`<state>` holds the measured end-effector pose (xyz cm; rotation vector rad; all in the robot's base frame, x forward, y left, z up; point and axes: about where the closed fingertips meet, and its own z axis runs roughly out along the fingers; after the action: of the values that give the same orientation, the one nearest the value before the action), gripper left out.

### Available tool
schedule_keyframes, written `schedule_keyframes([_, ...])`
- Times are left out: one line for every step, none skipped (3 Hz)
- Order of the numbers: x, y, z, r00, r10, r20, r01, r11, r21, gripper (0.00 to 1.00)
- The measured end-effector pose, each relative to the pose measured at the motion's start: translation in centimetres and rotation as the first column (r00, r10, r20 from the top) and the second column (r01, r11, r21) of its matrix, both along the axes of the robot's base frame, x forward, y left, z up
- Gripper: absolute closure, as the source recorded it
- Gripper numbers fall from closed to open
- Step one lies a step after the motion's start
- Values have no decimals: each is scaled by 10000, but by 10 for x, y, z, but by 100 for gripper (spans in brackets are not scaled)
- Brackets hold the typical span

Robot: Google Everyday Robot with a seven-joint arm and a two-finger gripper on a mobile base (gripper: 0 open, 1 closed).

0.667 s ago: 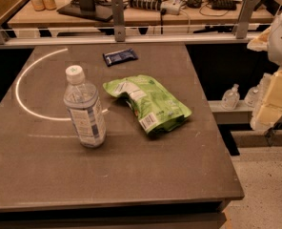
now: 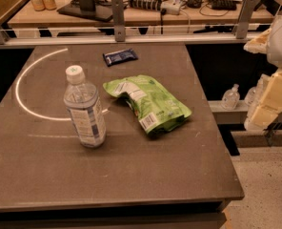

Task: Pick green rice chip bag

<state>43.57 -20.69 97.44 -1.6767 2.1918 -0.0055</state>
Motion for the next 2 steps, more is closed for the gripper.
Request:
schedule_keyframes([-2, 28, -19, 9997, 184, 135, -206, 9831, 1821, 0])
schedule_keyframes([-6, 73, -30, 9990, 331, 303, -417, 9340, 3549, 0])
